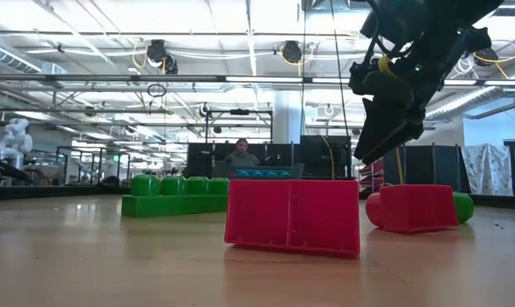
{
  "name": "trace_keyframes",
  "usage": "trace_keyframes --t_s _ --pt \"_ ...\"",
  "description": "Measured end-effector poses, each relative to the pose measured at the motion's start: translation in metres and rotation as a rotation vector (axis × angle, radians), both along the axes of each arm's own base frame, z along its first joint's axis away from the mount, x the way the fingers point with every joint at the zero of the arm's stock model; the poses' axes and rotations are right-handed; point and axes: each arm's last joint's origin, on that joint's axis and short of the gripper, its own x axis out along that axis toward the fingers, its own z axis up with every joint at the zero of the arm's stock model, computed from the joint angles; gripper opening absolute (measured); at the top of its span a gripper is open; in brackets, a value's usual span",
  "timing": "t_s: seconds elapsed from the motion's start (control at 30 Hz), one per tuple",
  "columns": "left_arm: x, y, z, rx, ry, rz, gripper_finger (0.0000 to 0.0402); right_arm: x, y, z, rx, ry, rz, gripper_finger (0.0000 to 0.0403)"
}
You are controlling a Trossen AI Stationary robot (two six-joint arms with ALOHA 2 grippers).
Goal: Sort blocks by size
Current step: Put the red game piece into the gray container, then put the red game piece into the grey container
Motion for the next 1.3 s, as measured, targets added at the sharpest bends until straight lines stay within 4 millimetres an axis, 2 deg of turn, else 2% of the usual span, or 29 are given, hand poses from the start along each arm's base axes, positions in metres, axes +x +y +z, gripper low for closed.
trace_keyframes --t_s 0.2,0.57,0.9,1.3 --pt "-0.012 -0.001 -0.019 0.006 0.035 0.059 0.0203 0.001 0.0 0.0 0.0 -0.007 0.0 0.0238" --pt "-0.009 0.003 -0.017 0.033 -0.019 0.056 0.0216 0.001 0.0 0.0 0.001 -0.007 -0.001 0.0238" --pt "0.008 0.021 -0.008 0.012 -0.072 -0.015 0.0217 0.001 0.0 0.0 0.001 -0.007 0.001 0.0238" --pt "0.047 0.041 0.023 0.001 -0.188 -0.165 0.0218 0.001 0.001 0.0 0.008 0.0 0.035 0.0238"
